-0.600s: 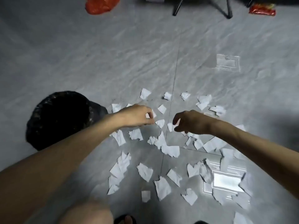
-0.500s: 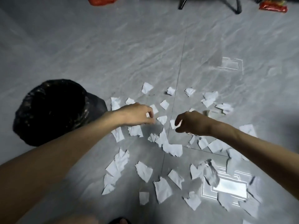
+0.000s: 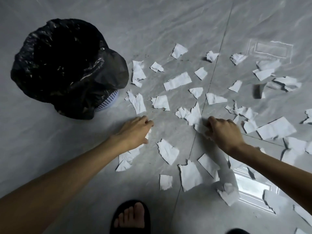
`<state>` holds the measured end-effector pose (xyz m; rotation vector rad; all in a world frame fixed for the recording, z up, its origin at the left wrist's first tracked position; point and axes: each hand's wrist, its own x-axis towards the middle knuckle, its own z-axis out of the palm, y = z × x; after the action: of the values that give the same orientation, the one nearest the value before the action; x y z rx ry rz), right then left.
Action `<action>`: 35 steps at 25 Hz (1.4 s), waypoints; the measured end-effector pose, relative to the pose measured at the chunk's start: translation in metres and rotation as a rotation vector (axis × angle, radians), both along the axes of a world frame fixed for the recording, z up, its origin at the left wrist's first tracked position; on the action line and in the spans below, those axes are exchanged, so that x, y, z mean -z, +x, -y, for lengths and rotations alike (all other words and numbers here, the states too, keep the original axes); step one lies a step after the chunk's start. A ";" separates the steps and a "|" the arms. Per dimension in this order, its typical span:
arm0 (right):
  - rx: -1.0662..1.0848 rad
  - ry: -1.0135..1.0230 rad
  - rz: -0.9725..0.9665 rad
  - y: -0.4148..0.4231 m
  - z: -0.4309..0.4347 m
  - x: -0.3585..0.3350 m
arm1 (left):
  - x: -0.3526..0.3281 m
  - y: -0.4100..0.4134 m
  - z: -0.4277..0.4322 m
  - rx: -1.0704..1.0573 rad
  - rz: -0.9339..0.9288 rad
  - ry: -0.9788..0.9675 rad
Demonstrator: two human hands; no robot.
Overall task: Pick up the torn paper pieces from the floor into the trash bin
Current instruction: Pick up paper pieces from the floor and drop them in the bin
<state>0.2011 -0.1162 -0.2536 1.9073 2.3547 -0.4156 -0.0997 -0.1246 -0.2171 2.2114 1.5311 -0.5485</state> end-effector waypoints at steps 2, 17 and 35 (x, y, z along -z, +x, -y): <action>-0.019 0.050 -0.059 0.002 0.003 -0.004 | 0.011 -0.002 -0.003 -0.003 0.005 0.019; -0.485 -0.153 -0.527 -0.103 0.039 0.014 | -0.008 -0.043 0.014 -0.292 0.173 -0.057; 0.318 -0.325 -1.165 -0.148 -0.063 -0.117 | -0.178 -0.060 -0.048 -0.508 0.699 0.887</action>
<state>0.0527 -0.0532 -0.1368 2.1420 2.1175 -2.2751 -0.1592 -0.0762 -0.0387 1.9975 1.9706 1.1323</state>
